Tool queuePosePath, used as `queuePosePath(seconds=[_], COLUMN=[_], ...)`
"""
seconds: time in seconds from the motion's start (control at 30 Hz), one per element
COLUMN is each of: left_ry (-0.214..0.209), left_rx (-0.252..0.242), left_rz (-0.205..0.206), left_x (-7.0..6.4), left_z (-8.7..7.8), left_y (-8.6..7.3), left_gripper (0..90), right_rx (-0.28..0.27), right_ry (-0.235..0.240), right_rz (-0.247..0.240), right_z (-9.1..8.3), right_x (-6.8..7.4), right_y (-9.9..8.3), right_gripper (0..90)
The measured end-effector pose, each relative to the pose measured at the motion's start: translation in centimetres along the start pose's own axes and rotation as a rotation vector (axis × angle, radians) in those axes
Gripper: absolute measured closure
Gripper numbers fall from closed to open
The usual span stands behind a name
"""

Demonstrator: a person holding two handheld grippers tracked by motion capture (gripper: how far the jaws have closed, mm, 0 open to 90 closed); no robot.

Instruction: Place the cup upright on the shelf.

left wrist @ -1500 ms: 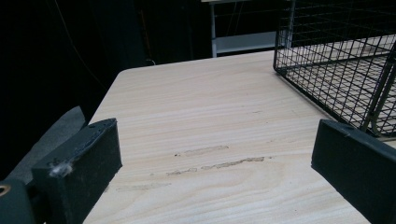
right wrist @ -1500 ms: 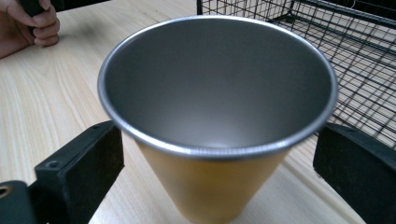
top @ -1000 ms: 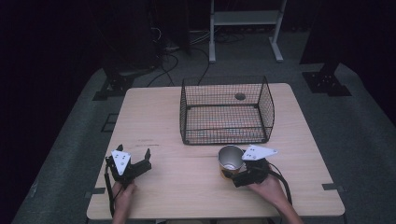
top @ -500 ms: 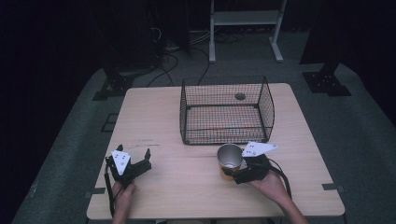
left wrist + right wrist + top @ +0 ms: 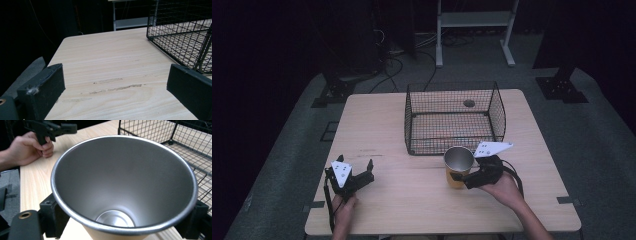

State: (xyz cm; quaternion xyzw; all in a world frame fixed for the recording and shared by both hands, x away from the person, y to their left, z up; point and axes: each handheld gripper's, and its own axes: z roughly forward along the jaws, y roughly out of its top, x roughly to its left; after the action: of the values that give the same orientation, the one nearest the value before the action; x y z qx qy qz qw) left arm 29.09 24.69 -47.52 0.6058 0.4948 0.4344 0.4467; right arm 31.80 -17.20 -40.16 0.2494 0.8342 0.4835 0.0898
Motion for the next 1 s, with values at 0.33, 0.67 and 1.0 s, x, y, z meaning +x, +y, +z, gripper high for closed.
queuePosePath(seconds=[0.33,0.67,1.0], left_ry=[0.000,0.000,0.000], left_rx=[-0.001,0.001,0.002], left_rz=[0.001,0.005,0.003], left_x=[0.0,0.0,0.0], left_z=[0.0,0.0,0.0], left_y=[0.0,0.0,0.0], left_gripper=[0.8,0.8,0.8], right_rx=[-0.002,-0.005,-0.001], right_ry=[0.027,0.041,0.029], right_rz=[-0.014,-0.032,-0.040], right_z=[-1.1,-1.6,-1.6], right_x=[-0.9,-1.9,-3.0], right_y=[2.6,5.1,7.5], right_gripper=[14.9,14.9,14.9])
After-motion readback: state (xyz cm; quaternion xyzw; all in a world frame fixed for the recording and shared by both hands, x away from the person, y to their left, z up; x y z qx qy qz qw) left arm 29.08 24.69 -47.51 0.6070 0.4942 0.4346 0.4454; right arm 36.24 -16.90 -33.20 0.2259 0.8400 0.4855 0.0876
